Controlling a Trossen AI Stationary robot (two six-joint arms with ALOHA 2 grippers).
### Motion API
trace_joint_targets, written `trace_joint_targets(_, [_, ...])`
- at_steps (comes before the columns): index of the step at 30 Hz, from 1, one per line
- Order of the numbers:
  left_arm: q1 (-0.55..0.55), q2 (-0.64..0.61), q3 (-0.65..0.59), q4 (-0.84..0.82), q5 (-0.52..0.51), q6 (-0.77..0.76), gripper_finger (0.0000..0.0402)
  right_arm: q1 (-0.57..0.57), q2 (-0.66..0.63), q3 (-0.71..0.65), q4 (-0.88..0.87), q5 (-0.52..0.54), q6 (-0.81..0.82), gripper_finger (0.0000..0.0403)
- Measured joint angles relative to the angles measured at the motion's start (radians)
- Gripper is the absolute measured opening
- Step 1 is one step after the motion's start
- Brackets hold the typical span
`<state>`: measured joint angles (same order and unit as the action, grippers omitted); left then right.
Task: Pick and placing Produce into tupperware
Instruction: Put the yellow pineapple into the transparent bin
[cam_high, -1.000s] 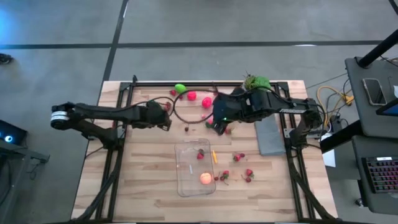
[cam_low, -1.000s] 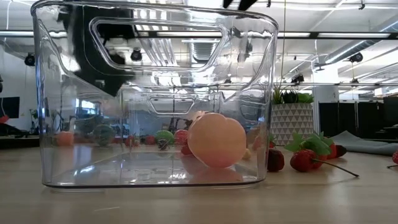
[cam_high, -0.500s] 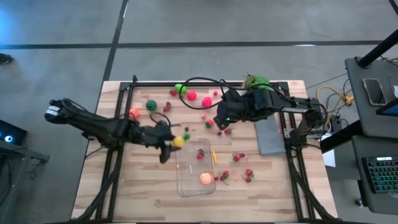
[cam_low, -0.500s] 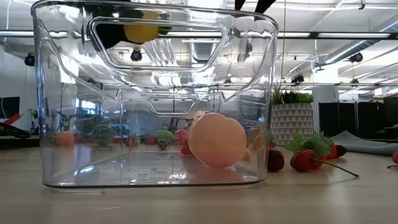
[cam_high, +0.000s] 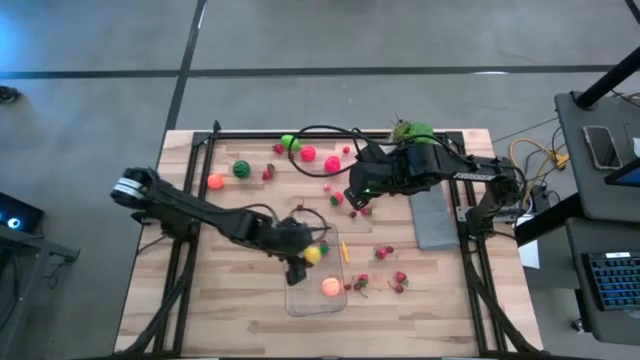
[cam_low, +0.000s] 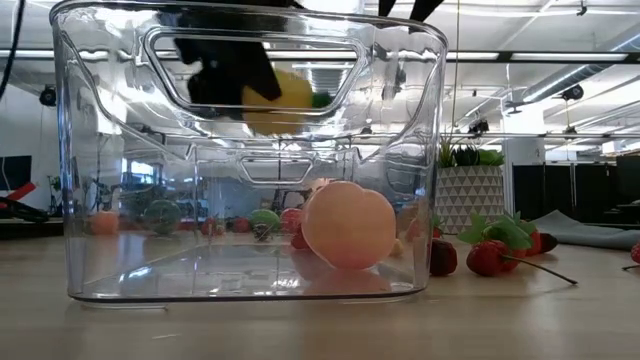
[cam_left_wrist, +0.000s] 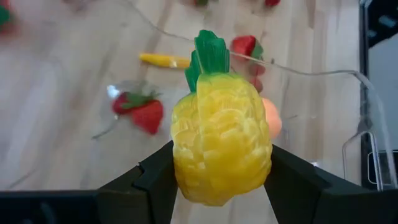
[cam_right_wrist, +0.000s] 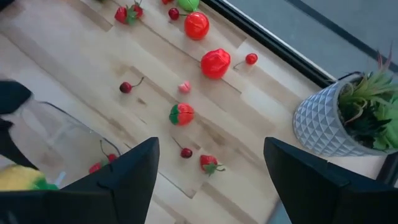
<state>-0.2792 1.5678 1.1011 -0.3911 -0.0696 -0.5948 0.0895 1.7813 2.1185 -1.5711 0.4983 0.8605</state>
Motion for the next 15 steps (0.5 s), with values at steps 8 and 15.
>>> trace_joint_targets(8, [0.008, 0.244, 0.154, -0.147, 0.102, -0.001, 0.0189, 0.0, 0.0, 0.0, 0.0, -0.002, -0.046, 0.0279])
trace_joint_targets(15, [0.011, 0.295, 0.172, -0.155, 0.083, -0.005, 0.0189, 0.0, 0.0, 0.0, 0.0, -0.004, -0.091, 0.0281])
